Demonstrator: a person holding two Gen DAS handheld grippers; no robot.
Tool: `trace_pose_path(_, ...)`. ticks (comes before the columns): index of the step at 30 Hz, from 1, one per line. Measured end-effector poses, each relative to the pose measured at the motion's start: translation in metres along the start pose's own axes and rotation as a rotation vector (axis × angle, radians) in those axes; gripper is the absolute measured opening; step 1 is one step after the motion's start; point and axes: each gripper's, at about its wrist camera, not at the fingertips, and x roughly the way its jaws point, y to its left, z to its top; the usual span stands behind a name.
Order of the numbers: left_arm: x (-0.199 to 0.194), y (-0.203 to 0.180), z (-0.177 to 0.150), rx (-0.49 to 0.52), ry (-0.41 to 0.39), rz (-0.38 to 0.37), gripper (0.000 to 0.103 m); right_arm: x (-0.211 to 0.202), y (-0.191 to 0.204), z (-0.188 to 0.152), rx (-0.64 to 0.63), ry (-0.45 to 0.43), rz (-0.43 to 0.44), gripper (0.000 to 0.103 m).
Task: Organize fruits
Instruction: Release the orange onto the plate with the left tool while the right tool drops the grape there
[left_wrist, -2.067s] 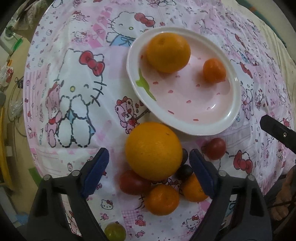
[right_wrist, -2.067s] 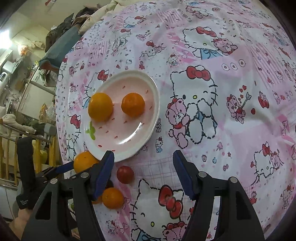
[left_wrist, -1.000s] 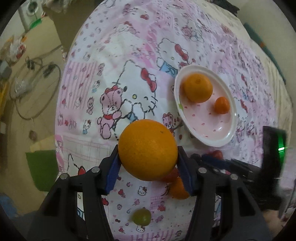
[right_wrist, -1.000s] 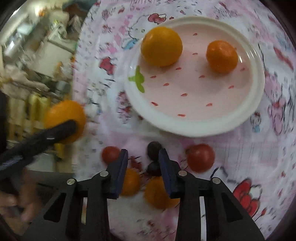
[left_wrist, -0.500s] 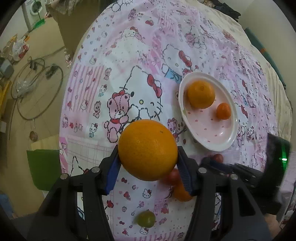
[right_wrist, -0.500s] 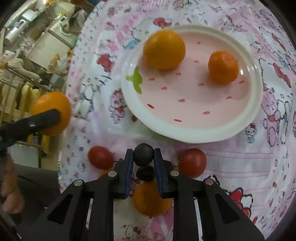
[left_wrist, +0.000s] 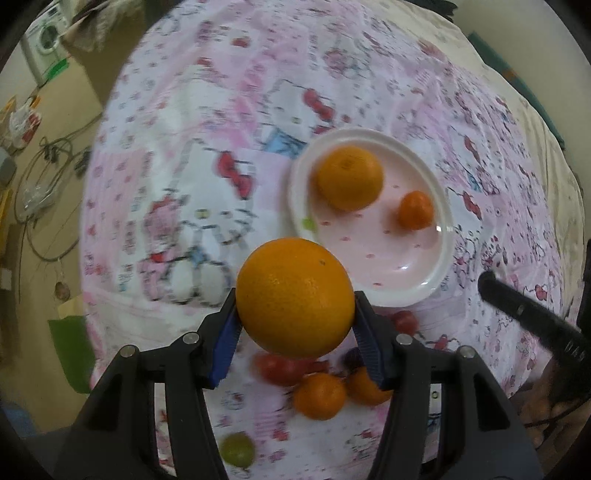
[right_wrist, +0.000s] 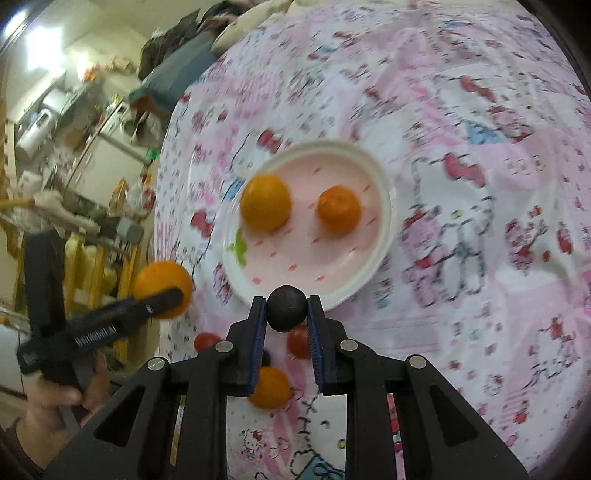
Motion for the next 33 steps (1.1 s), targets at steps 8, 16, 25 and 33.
trace_pose_path(8,0.027,-0.038,0.019,0.065,0.027,-0.001,0.053,-0.011,-0.025,0.035,0.008,-0.025,-0.008,0.023)
trace_pose_path(16,0.058,-0.046,0.038,0.078,0.066,0.012,0.053,0.012,-0.037,0.064,0.027,0.008,-0.004,0.023)
trace_pose_path(25,0.076,-0.046,0.053,0.12,0.053,0.052,0.053,0.038,-0.038,0.093,0.011,0.03,-0.007,0.023)
trace_pose_path(33,0.079,-0.046,0.056,0.125,0.058,0.051,0.057,0.072,-0.046,0.106,0.023,0.079,-0.015,0.023)
